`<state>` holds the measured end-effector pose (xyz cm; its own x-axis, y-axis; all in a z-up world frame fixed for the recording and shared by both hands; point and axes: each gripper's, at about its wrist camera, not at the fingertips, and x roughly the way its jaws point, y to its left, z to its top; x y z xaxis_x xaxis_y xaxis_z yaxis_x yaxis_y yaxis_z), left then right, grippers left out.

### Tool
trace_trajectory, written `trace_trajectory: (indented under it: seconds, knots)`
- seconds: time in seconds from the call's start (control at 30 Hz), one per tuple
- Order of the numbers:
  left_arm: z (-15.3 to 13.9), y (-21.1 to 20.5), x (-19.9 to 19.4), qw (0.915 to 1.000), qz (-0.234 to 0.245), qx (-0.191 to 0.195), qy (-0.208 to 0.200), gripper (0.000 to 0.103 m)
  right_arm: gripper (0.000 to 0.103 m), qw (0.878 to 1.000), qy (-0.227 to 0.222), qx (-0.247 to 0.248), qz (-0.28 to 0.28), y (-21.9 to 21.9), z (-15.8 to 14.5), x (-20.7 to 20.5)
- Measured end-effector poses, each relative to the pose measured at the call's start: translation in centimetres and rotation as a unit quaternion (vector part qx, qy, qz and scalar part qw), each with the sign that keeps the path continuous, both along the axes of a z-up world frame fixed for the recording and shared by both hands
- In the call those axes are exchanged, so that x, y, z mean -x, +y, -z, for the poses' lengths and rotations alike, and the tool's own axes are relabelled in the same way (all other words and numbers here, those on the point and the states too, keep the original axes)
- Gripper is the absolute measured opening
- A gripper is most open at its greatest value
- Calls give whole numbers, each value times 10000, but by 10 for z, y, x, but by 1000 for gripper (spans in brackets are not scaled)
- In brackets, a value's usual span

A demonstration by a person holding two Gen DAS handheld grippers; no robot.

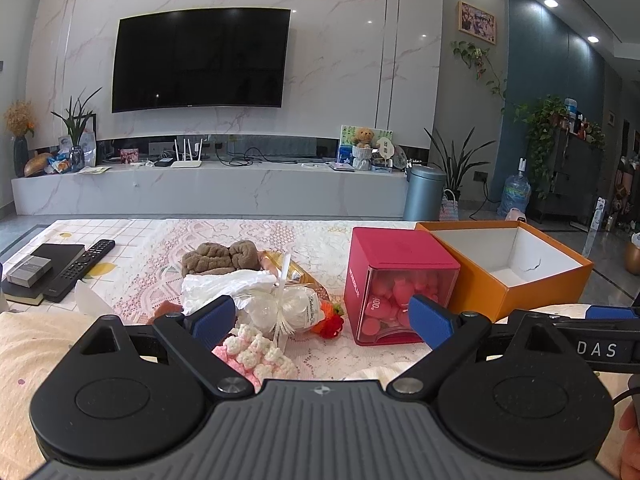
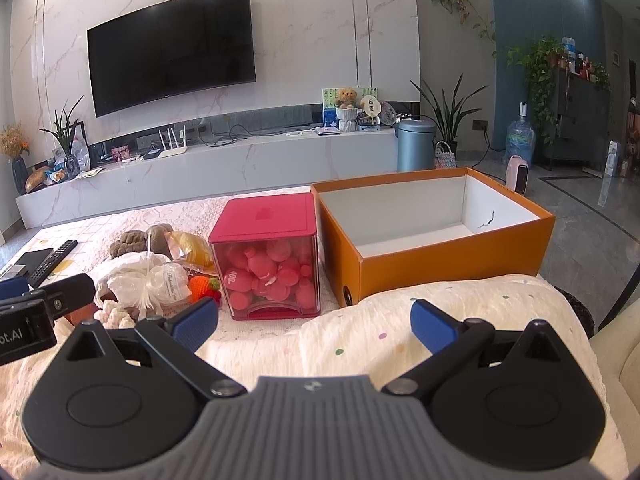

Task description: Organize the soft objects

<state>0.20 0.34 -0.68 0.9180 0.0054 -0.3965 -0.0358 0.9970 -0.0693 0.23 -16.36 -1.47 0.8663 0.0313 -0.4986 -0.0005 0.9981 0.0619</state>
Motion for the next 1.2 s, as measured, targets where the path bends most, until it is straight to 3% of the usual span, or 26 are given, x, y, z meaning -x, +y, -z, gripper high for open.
trace_trajectory:
  seconds: [1.2]
  knots:
    - [-1,-1,-1,10000,0,8,20,103,100,9999,96,-9,33,1,3,-3]
